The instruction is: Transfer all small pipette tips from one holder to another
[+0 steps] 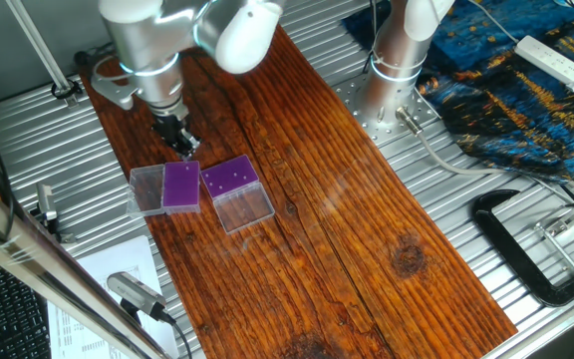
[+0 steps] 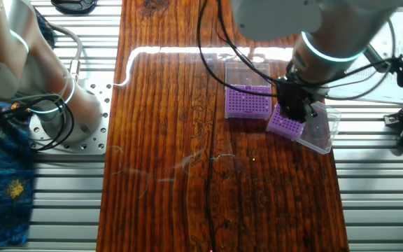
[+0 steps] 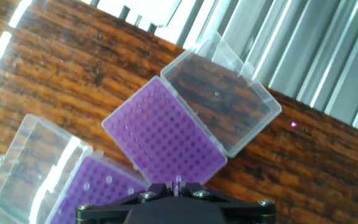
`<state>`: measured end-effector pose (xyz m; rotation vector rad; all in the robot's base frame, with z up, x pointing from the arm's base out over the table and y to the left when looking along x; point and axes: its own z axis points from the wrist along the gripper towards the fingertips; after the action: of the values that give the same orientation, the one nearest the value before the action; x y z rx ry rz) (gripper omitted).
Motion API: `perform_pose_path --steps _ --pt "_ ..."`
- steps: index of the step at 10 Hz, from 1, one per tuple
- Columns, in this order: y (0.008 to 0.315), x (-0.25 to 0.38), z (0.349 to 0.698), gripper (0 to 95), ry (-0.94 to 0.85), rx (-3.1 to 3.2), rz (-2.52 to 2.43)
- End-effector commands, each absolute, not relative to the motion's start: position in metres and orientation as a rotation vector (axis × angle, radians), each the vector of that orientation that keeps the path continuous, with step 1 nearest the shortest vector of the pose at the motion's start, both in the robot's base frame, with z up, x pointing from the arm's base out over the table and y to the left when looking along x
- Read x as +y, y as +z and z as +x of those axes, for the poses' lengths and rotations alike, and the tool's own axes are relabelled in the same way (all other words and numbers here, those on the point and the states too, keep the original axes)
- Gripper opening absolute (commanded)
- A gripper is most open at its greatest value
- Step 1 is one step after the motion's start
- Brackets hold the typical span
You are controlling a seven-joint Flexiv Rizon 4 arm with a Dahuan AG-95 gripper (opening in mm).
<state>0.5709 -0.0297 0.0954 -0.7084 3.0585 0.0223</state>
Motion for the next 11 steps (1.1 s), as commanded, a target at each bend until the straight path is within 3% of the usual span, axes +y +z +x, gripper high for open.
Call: perform_pose_path --steps 1,11 --pt "0.091 -0.029 0.575 0.0 0.013 3.054 -0.716" --pt "0.077 -0.042 0.588 0.0 0.008 3.032 -0.754"
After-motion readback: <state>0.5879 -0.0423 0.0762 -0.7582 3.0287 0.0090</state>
